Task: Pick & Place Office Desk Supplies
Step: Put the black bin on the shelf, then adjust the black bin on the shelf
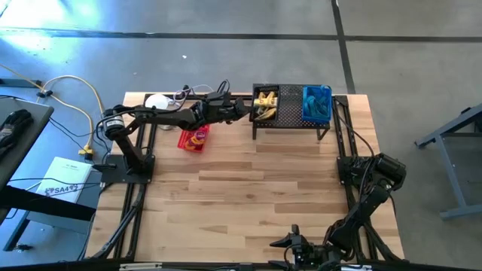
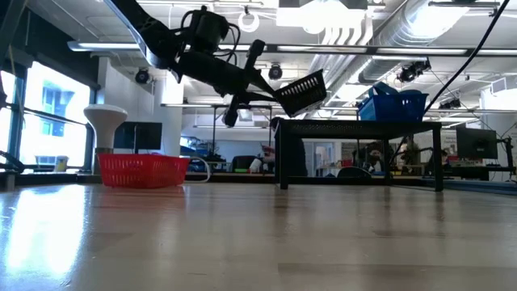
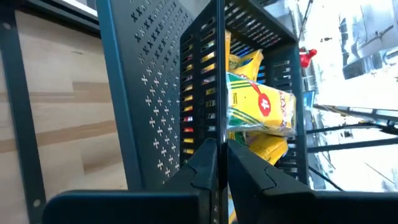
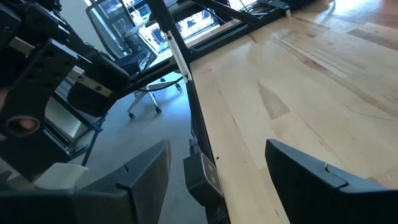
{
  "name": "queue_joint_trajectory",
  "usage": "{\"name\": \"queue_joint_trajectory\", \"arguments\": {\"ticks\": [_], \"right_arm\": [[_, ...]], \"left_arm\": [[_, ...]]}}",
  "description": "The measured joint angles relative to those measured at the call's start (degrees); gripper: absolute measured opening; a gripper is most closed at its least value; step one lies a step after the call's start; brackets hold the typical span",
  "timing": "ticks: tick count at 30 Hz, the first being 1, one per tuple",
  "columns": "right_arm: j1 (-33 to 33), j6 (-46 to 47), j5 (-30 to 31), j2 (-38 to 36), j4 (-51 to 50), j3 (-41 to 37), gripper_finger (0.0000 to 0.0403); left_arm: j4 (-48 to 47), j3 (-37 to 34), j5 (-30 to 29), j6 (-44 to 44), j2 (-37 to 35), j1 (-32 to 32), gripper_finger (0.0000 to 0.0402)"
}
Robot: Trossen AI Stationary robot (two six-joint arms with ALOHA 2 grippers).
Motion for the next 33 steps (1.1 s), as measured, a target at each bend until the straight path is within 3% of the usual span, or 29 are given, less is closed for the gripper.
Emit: {"name": "queue_joint_trajectory", "arguments": {"ticks": [14, 27, 33], "right_arm": [[0.0, 0.0, 0.0, 0.0, 0.0, 0.0, 0.0251], [0.0, 0.0, 0.0, 0.0, 0.0, 0.0, 0.0251], [0.0, 0.0, -0.1, 0.0, 0.0, 0.0, 0.0251]], "left_arm": [[1.7, 0.0, -0.1, 1.6, 0.0, 0.0, 0.0029], [1.9, 0.0, -3.1, 0.3, 0.0, 0.0, 0.009], [9.8, 0.0, -2.1, 3.1, -0.2, 0.0, 0.0091]]}}
